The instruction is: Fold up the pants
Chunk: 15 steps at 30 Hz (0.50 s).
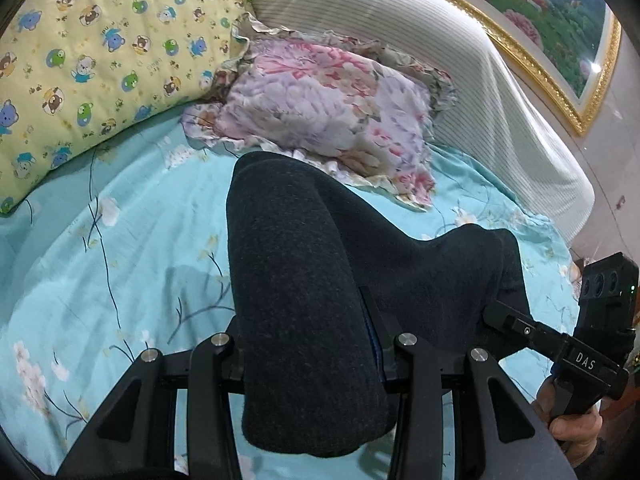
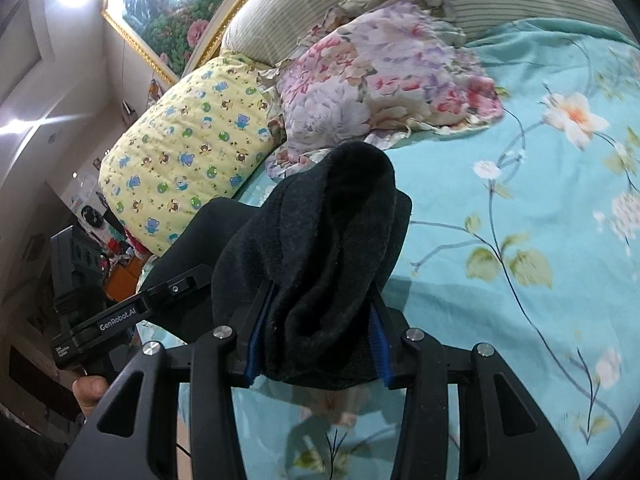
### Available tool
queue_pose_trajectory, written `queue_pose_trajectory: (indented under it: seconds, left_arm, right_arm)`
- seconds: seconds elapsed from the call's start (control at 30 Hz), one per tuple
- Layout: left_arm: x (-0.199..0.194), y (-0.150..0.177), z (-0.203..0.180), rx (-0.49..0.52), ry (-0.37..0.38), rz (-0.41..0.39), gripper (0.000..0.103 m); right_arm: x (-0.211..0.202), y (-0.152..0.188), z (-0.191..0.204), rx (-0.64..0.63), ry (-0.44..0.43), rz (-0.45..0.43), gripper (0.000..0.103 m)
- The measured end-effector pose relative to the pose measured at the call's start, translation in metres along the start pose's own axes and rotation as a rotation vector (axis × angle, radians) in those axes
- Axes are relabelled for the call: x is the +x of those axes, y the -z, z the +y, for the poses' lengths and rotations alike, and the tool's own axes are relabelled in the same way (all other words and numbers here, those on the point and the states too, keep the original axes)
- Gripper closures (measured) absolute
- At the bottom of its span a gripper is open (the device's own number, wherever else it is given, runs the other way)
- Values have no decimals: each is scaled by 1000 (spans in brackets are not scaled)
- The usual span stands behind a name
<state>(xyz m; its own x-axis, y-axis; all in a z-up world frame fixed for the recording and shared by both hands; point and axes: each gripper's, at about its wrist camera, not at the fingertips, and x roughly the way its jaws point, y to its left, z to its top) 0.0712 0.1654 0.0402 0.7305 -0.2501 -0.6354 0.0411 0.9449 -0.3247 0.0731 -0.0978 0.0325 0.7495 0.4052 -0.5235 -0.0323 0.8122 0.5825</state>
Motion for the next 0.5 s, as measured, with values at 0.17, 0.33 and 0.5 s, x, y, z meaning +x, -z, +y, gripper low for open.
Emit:
queue_pose_trajectory:
  seconds: [0.17,0.33,0.5]
  left_arm:
    - [6,-10,5,-7,-31,-15,62]
    - [19,-15,11,-14,-60,-5,62]
    - [31,-17,18,-22,-83,9,62]
  right_arm:
    - [15,-16,4,-29,-4,11,58]
    - [32,-26,3,-44,6,25,58]
    - [50,-32,0,-50,19,40,58]
